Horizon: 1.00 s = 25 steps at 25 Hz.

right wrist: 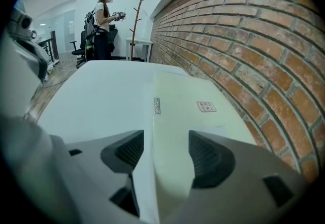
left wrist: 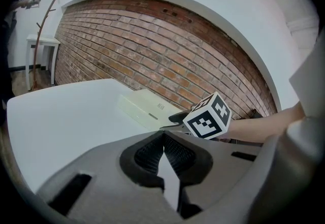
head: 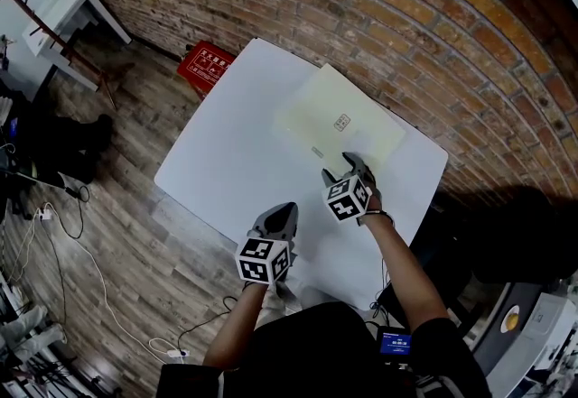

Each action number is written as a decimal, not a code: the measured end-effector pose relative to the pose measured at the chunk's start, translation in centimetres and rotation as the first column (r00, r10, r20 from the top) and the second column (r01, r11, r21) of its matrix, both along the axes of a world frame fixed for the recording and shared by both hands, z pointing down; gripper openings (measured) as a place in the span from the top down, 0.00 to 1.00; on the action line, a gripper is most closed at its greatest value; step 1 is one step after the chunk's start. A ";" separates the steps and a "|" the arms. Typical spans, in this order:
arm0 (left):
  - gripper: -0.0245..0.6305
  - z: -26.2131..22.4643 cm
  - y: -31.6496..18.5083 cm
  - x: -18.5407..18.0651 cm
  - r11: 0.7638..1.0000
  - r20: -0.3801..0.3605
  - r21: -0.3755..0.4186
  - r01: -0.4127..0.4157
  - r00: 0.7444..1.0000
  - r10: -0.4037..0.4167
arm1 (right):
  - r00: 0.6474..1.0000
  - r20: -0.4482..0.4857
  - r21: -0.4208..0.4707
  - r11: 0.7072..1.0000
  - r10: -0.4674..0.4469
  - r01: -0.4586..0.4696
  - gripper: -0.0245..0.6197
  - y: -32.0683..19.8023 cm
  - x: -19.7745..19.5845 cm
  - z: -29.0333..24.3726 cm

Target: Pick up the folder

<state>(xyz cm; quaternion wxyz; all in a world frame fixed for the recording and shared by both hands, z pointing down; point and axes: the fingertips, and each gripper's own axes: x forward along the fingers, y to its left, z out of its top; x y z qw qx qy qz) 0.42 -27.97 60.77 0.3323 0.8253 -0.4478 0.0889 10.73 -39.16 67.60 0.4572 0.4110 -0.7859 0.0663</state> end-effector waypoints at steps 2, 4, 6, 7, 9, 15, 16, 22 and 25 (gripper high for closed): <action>0.93 -0.1 0.3 -0.1 1.000 0.000 0.002 0.000 1.000 0.000 | 1.000 -0.001 0.000 1.000 -0.002 0.002 0.54 0.4 -0.2 0.0; 0.93 -0.2 0.5 -0.2 1.000 0.001 0.003 0.000 1.000 0.000 | 1.000 -0.003 0.004 1.000 -0.004 0.004 0.54 0.7 -0.4 0.0; 0.93 -0.3 0.8 -0.3 1.000 0.001 0.003 0.000 1.000 0.000 | 1.000 0.002 0.009 1.000 0.002 -0.002 0.54 0.9 -0.6 0.0; 0.93 -0.3 0.9 -0.4 1.000 0.000 0.002 0.000 1.000 0.000 | 1.000 0.005 0.009 1.000 0.006 -0.006 0.54 1.1 -0.6 0.0; 0.93 -0.4 1.2 -0.5 1.000 -0.002 -0.001 0.000 1.000 0.000 | 1.000 0.010 0.008 1.000 0.008 -0.008 0.54 1.4 -0.8 0.0; 0.93 -0.5 2.1 -0.5 1.000 0.001 0.001 -0.006 1.000 0.006 | 1.000 0.018 0.009 1.000 0.009 -0.009 0.54 2.4 -1.0 0.0; 0.93 -0.5 2.3 -0.5 1.000 0.002 0.001 -0.008 1.000 0.008 | 1.000 0.018 0.010 1.000 0.010 -0.010 0.54 2.6 -1.0 0.0; 0.93 -0.7 3.4 -0.3 1.000 0.003 0.003 -0.020 1.000 0.020 | 0.999 0.028 0.004 1.000 0.015 -0.016 0.54 4.0 -1.0 0.0; 0.93 -0.7 4.0 -0.4 1.000 0.001 -0.002 -0.026 1.000 0.026 | 0.999 0.028 0.003 1.000 0.020 -0.020 0.54 4.7 -1.0 0.0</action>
